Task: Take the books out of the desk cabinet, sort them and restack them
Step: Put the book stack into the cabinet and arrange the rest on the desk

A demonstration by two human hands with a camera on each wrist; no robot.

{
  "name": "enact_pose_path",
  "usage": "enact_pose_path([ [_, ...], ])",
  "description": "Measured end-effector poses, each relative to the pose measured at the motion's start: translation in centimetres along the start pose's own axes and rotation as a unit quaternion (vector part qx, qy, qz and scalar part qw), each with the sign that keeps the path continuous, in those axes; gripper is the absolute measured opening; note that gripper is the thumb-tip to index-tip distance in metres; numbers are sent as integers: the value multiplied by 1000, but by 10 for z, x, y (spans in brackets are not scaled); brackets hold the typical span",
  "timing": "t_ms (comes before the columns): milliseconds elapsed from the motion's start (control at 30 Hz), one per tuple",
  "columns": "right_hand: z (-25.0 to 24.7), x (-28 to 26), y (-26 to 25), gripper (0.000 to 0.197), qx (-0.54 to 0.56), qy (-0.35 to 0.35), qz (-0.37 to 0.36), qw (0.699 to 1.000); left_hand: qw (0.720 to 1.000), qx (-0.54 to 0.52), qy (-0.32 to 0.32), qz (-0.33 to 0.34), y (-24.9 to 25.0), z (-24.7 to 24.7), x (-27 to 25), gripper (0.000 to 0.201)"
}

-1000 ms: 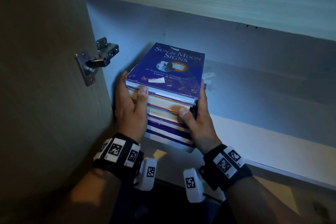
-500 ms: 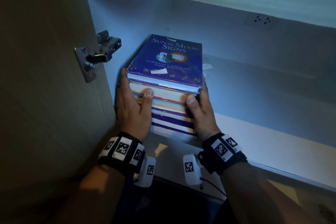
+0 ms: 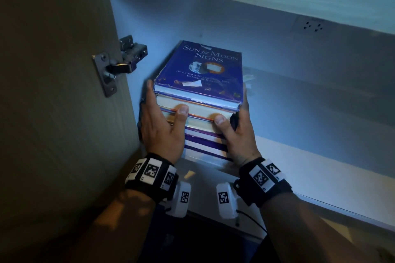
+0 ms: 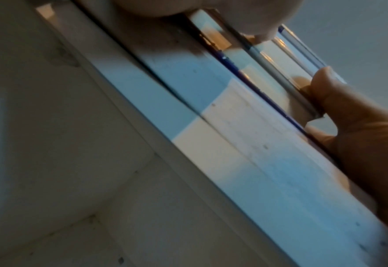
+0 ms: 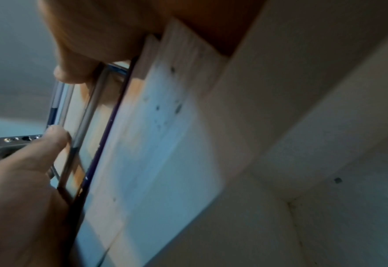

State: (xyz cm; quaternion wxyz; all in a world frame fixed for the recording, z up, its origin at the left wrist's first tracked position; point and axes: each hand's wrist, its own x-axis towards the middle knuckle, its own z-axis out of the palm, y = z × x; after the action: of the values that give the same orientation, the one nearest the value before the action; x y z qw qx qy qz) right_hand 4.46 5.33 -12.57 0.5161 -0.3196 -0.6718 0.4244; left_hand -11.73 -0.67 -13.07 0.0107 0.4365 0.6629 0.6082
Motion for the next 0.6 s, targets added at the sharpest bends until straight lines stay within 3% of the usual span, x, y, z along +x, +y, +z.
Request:
enact_pose_path([
  [267, -1, -2, 5, 95, -29, 1, -2, 1000, 1000, 15, -1, -3, -2, 3, -2, 81],
  [533, 2, -5, -2, 79, -2, 13, 34, 999, 999, 29, -36, 19, -5, -6, -8, 86],
  [600, 2, -7, 1, 84, -12, 4, 48, 999, 999, 32, -40, 20, -7, -7, -9, 86],
])
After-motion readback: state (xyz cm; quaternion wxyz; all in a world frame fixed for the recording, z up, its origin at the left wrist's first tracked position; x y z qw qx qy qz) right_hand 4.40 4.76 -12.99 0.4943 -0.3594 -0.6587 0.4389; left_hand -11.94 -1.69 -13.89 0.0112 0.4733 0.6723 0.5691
